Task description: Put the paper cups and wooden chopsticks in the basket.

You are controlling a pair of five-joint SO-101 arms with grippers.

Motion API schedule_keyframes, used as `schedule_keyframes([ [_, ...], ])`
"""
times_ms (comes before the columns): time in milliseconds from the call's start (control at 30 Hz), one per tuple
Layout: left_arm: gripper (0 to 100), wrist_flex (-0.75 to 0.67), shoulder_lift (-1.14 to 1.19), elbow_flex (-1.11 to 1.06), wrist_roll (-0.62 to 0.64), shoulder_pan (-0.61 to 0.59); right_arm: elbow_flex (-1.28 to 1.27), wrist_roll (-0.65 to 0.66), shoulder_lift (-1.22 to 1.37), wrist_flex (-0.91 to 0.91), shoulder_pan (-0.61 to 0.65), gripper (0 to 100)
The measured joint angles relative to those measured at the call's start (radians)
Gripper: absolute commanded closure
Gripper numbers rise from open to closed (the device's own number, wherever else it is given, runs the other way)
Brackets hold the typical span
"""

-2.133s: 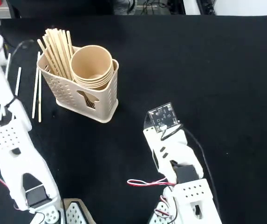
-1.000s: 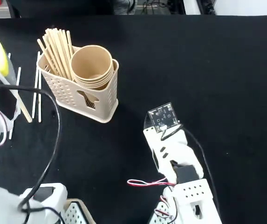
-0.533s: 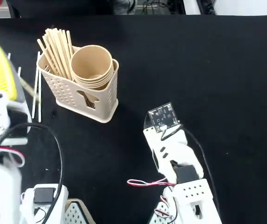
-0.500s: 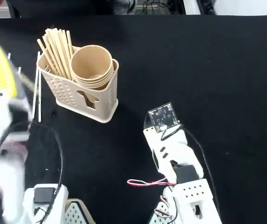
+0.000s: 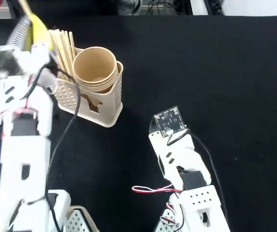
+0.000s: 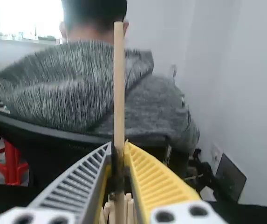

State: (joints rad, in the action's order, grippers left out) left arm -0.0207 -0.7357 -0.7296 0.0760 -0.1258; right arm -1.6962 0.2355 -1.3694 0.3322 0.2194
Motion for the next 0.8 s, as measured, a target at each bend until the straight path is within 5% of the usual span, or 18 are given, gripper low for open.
schedule_keyframes([
  [300,96,0.000,0.138,0.031,0.000,0.002,0.000,0.000,0.000,0.000,0.000,98.3],
  [467,80,0.031,0.138,0.032,0.000,0.002,0.000,0.000,0.000,0.000,0.000,98.3],
  [800,77,0.563,0.147,0.364,0.135,-0.043,0.000,0.000,0.000,0.000,0.000,98.3],
])
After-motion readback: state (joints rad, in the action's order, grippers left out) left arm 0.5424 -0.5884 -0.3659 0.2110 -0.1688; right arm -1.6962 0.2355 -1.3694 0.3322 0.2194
